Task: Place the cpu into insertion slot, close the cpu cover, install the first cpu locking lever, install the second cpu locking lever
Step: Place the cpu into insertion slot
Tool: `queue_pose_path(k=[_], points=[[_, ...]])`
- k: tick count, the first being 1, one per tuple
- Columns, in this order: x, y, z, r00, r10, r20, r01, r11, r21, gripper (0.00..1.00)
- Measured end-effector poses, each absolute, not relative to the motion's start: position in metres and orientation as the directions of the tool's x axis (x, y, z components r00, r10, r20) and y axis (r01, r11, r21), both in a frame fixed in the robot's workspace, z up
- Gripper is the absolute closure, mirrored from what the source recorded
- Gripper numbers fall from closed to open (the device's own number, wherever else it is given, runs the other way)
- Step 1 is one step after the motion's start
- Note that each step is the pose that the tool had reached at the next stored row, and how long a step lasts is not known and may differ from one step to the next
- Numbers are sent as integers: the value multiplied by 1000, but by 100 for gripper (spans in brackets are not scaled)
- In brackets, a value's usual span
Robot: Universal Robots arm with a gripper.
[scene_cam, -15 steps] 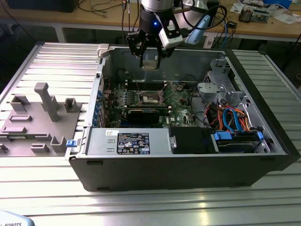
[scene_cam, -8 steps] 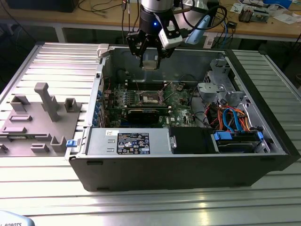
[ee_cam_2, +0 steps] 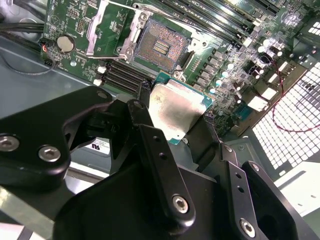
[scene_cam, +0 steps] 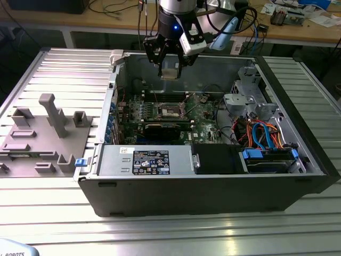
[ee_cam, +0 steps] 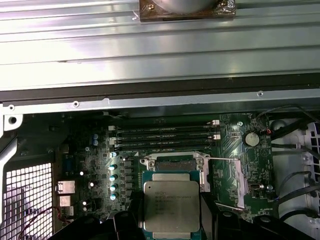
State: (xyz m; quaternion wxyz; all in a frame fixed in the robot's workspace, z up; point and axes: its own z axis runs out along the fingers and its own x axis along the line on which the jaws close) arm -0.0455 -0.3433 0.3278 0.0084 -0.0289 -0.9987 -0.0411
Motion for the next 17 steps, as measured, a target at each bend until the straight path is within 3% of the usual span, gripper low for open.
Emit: queue_pose_path(k=[17], points=[[-46,-343,326,-998,66,19,67,994,81,46]])
